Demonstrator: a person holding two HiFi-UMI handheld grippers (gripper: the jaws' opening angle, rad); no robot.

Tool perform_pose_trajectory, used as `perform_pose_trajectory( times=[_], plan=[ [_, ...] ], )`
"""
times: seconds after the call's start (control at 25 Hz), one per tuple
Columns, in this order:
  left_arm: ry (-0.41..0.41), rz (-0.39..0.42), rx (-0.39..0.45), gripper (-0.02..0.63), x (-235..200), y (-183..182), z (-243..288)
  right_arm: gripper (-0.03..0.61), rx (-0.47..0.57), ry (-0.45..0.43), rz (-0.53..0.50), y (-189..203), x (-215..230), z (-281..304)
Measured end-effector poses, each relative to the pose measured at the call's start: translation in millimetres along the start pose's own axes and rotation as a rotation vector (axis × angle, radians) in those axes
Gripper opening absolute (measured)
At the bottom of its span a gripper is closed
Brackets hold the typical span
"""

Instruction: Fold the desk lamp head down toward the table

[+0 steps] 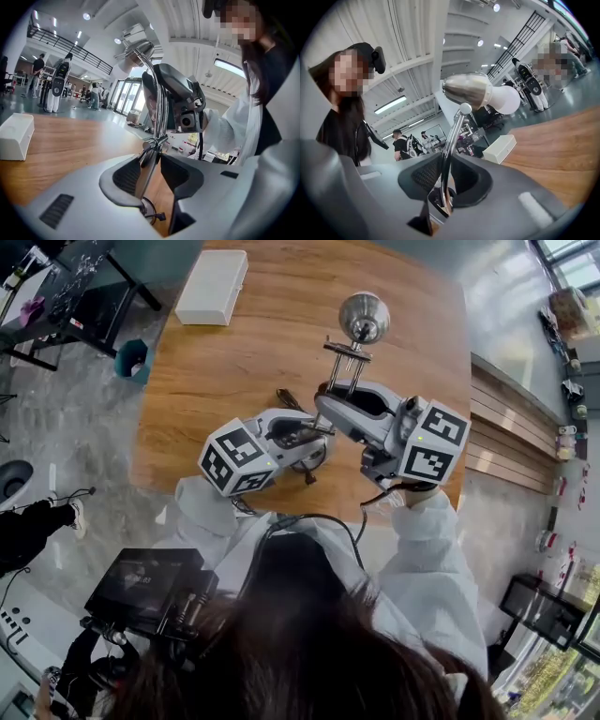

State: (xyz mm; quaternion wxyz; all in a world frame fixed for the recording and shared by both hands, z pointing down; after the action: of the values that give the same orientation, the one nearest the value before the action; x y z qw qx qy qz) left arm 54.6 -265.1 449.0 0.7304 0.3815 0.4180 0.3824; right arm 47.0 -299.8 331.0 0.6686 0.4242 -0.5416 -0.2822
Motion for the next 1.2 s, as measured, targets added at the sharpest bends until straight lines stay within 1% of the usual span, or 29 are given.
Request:
perform_pose_trajectory(
  times=[0.08, 0.16, 0.24, 0.32, 0.4, 0.48, 0.6, 0.72, 0.8, 0.92, 1.08, 1.2],
  plan=[
    [0.002, 0.013, 0.004, 0.137, 1, 0, 1, 0.045, -0.032, 0.002, -0.05, 1, -3, 1],
    [0.001, 0.024, 0.009, 0.133, 1, 1, 0, 0.044, -0.058, -0.01, -0.058, 2, -4, 2],
    [0.004, 0.034, 0.015, 0.129, 1, 2, 0, 0.036, -0.057, -0.053, 0.005, 3, -3, 1],
    [0.007, 0.048, 0.014, 0.127, 1, 1, 0, 0.023, -0.03, -0.12, 0.105, 2, -2, 1],
    [0.011, 0.06, 0.007, 0.126, 1, 2, 0, 0.025, -0.004, -0.177, 0.193, 1, -1, 1],
    [0.015, 0.066, -0.001, 0.124, 2, 2, 0, 0.031, 0.008, -0.213, 0.272, 2, 0, 0],
    [0.016, 0.068, -0.003, 0.124, 1, 3, 0, 0.037, 0.003, -0.245, 0.331, 2, 1, 1],
    [0.011, 0.096, -0.002, 0.12, 2, 2, 1, 0.032, 0.025, -0.225, 0.398, 1, 13, 0],
    [-0.001, 0.129, -0.012, 0.117, 3, 2, 1, 0.025, 0.06, -0.215, 0.476, 2, 28, -1],
    [-0.009, 0.139, -0.015, 0.115, 7, -1, 3, 0.021, 0.095, -0.229, 0.606, 7, 50, -6],
    [-0.008, 0.148, -0.02, 0.114, 5, 0, 3, 0.028, 0.088, -0.188, 0.782, 22, 78, -4],
    [-0.004, 0.16, -0.029, 0.112, 1, 2, 3, 0.047, 0.069, -0.16, 0.922, 48, 105, 0]
  ],
)
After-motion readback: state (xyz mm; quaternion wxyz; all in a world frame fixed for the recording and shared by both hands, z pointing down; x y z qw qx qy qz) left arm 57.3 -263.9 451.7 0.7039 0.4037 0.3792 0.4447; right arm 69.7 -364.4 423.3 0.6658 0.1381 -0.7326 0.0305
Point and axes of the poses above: the fingertips, and each gripper's own axes: z forward along the fingers, x to its right, y out of its underside, the point moved 1 cm from there along -z, backward along the fingers, and after that the axes turned 5 degrees about -y, right-handed, at the moved point
